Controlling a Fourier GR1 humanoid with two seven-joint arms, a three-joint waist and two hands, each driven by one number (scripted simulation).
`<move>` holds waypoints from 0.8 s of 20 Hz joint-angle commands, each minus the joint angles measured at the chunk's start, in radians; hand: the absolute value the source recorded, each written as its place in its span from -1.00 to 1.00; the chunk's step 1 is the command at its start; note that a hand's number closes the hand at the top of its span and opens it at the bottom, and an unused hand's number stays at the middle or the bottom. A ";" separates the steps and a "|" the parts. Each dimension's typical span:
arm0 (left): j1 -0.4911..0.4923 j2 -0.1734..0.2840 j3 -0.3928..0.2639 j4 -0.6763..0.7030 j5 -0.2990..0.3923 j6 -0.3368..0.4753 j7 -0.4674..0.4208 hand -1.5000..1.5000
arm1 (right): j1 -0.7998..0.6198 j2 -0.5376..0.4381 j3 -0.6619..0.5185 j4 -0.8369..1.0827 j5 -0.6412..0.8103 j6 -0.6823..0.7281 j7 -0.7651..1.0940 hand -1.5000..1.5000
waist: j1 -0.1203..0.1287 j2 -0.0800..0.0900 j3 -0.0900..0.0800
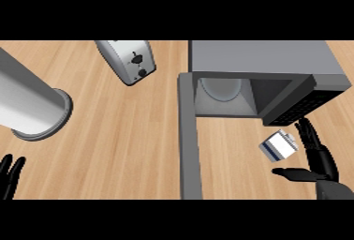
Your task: Pick up the milk, place it into the microwave and close the microwave
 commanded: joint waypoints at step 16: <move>0.004 -0.005 0.008 0.032 -0.008 -0.020 -0.029 -1.00 | -0.043 0.055 -0.003 0.017 -0.142 0.295 -0.026 1.00 | 0.002 0.016 0.018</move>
